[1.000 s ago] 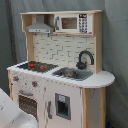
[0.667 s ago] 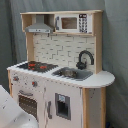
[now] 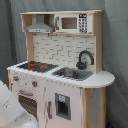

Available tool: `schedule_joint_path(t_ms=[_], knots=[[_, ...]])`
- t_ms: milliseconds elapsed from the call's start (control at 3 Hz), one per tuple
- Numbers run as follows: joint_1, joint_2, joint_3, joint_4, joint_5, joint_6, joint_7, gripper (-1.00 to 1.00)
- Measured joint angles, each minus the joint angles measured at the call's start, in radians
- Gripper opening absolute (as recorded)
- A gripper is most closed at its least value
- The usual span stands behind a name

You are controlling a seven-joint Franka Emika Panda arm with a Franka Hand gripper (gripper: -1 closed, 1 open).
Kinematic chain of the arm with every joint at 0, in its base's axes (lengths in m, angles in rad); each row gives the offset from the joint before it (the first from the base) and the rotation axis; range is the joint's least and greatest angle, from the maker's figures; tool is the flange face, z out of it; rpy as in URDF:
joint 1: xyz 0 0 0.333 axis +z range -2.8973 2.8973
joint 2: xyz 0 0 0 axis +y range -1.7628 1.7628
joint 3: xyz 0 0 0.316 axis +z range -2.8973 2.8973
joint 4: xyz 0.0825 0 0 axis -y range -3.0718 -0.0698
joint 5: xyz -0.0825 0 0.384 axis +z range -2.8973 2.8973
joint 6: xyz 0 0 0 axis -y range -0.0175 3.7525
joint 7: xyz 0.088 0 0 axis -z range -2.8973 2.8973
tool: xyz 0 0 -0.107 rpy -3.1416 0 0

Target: Play with the kitchen

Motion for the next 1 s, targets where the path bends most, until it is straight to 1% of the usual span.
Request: schedule_joint_path(t_ms=[333, 1000], knots=[[-0.001, 0.004, -0.029, -0.016, -0.054, 0.064, 0.045, 1.0], [-0.009, 0.004, -0.09, -0.051, -0.147, 0.185, 0.182, 1.0]])
